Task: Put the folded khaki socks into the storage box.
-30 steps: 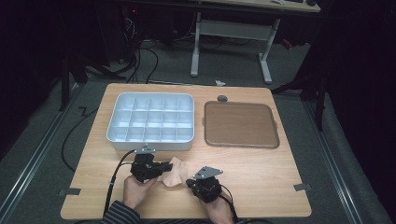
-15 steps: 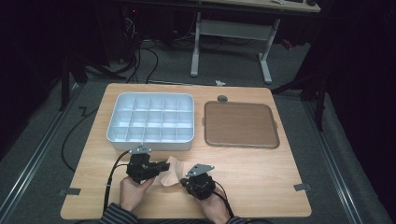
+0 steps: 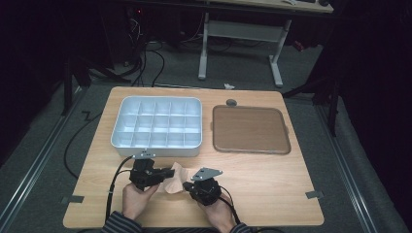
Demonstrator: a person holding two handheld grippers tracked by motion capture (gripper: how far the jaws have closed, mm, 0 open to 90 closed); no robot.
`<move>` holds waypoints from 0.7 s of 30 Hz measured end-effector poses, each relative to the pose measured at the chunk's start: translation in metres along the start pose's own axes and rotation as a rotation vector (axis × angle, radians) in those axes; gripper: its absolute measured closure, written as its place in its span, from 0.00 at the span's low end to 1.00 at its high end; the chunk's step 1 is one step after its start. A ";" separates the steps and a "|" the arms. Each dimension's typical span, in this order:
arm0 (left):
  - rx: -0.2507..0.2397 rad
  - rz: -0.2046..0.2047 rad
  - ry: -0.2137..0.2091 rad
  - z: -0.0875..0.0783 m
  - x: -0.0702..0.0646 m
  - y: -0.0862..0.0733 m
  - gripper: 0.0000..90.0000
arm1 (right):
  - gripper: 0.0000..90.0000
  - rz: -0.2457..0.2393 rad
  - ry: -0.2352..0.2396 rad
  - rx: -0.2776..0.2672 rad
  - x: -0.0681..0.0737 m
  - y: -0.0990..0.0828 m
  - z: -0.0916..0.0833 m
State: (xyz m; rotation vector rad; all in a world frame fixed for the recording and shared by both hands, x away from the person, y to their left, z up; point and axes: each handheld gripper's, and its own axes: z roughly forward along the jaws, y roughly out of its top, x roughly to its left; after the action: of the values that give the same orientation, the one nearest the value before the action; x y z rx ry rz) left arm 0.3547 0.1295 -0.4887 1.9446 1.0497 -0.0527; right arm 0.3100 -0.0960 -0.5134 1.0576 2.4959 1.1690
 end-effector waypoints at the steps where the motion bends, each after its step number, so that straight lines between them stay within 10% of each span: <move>1: 0.001 -0.004 0.001 0.000 0.000 0.000 0.91 | 0.98 -0.004 0.000 0.004 0.001 0.002 0.003; 21: 0.006 -0.004 -0.083 0.005 -0.009 0.007 0.89 | 1.00 -0.021 0.027 0.082 0.000 0.001 0.018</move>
State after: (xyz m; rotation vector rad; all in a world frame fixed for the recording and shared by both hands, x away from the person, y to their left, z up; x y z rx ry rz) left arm 0.3551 0.1183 -0.4833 1.9290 1.0000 -0.1374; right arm 0.3179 -0.0848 -0.5250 1.0392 2.5890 1.0911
